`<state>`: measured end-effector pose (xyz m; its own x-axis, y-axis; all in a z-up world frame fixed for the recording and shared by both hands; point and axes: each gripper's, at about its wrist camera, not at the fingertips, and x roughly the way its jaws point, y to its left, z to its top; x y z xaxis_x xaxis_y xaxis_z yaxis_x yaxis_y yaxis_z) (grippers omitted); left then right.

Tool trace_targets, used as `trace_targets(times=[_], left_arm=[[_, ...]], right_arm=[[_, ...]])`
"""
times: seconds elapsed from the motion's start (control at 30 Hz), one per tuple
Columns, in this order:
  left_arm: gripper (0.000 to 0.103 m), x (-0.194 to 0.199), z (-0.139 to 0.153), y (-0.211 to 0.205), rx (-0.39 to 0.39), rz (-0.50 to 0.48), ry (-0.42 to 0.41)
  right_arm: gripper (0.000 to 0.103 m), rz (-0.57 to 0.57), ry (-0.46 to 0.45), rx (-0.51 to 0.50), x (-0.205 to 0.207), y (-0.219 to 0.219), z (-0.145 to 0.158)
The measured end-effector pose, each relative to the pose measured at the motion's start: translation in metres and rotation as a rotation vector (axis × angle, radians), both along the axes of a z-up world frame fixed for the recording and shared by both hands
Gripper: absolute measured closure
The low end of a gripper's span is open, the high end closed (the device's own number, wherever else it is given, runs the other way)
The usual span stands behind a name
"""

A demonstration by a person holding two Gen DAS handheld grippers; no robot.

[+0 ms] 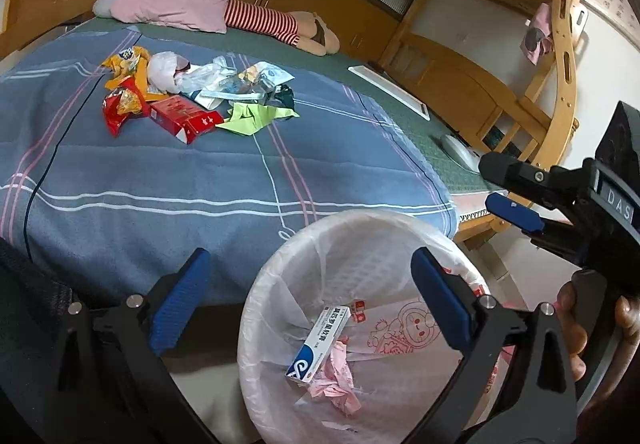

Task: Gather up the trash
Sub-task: 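Lift both tools away from the bin back toward the trash pile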

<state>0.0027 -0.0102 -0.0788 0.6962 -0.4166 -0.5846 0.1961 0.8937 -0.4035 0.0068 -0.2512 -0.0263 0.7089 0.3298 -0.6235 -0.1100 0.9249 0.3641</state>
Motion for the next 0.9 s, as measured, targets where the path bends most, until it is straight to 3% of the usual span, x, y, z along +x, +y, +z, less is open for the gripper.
trace_targets(times=[0.17, 0.27, 0.43, 0.53, 0.67, 0.9], left_arm=[[0.004, 0.007, -0.014, 0.004, 0.028, 0.037, 0.063], [0.004, 0.004, -0.013, 0.009, -0.011, 0.042, 0.058], [0.004, 0.005, -0.016, 0.001, 0.021, 0.024, 0.063], [0.004, 0.007, -0.018, 0.004, 0.008, 0.039, 0.072], [0.004, 0.009, -0.022, 0.007, -0.016, 0.05, 0.093], [0.004, 0.008, -0.023, -0.001, 0.008, 0.035, 0.088]], right_arm=[[0.024, -0.003, 0.006, 0.004, 0.001, 0.0, -0.004], [0.024, -0.013, 0.018, 0.019, 0.001, -0.001, -0.009], [0.024, -0.008, 0.017, 0.016, -0.001, 0.003, -0.01], [0.017, -0.015, 0.007, 0.005, -0.002, 0.003, -0.009], [0.017, -0.02, 0.001, -0.009, -0.002, 0.004, -0.01], [0.013, -0.034, 0.005, -0.035, 0.0, 0.006, -0.014]])
